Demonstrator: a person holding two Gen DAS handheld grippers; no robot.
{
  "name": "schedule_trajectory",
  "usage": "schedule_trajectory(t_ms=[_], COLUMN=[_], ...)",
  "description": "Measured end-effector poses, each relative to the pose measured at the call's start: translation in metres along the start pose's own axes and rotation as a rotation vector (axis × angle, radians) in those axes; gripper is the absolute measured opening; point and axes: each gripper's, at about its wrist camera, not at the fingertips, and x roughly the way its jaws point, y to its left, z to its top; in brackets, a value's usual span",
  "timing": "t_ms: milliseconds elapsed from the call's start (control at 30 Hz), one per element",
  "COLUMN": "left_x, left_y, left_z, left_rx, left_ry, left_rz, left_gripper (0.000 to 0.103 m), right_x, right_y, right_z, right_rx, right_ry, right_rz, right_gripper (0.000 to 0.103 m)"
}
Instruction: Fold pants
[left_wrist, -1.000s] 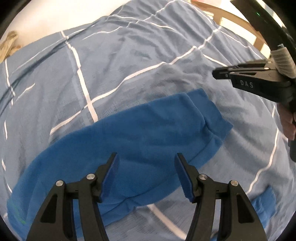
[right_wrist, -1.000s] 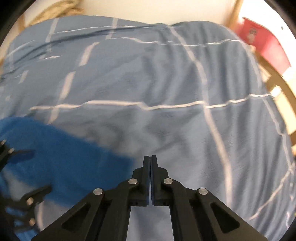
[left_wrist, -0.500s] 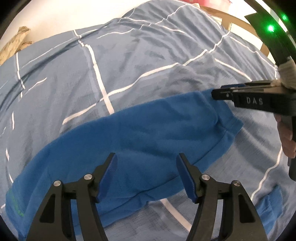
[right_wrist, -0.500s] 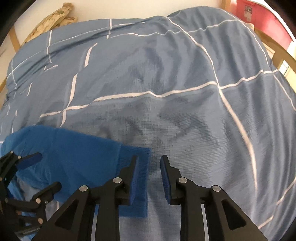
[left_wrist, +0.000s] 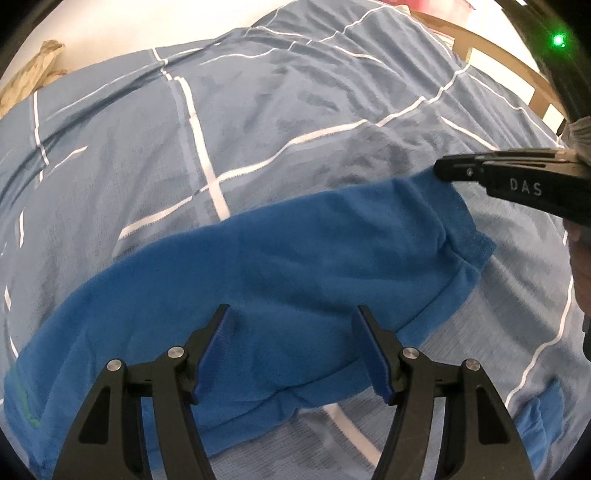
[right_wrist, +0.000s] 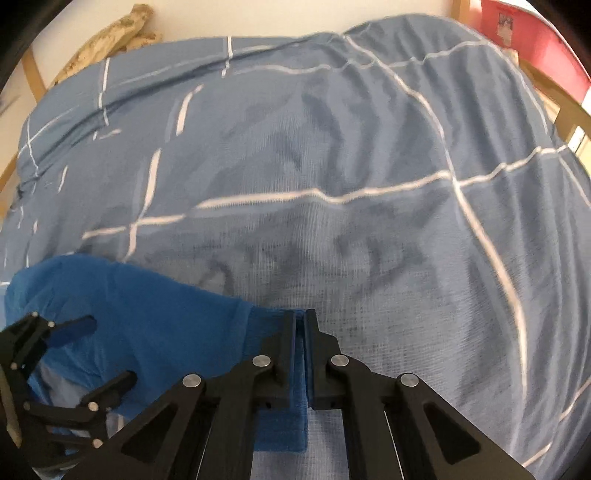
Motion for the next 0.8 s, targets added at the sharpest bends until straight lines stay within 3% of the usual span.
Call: schedule_trajectory(t_ms=[167, 267, 367, 433, 467, 533, 667, 800], left_x=[0.003, 0.004, -0.004, -0.016, -0.023, -0.045, -0.092, -0.143], left_y=[-0.005, -0.004, 0.004, 0.013, 0.018, 0.031, 0.05, 0.074], left_z=[0.009, 0.01, 0.007, 0.003, -0.001, -0.014, -0.043, -0.082], left_rx=[-0.017, -0.045, -0.087, -0.12, -0.137, -0.188, -0.257, -0.312], left_ry=[-0.013, -0.007, -0.012, -0.023, -0.031, -0.057, -0.083, -0.092], left_rz=[-0.012, -0.005, -0.008, -0.02, -0.021, -0.021, -0.035, -0.025], left_gripper=[0.065, 0.065, 0.065, 0.065, 0.065, 0.066, 0.066, 0.073], right_x=[-0.017, -0.005, 0.007, 0.004, 0.0, -0.017, -0.067, -0.111], right_y=[-0.002, -0.003, 0.002, -0.006, -0.01, -0.011, 0.025, 0.07], right_z=[0.011, 0.015, 0.011, 0.008, 0.006, 0.002, -0.018, -0.043], right_rx=[-0.007, -0.001, -0.021, 0.045, 0.081, 0.122, 0.079, 0.079], right_ry=[-0.07, -0.037, -0.006, -0.002, 0.002, -0.026, -0.1, -0.119], right_rz=[-0.079, -0.095, -0.198, -0.226, -0.222, -0.248, -0.292, -0.246], right_gripper=[0.004, 0.004, 0.004, 0.013, 0.023, 0.027, 0.037, 0.046])
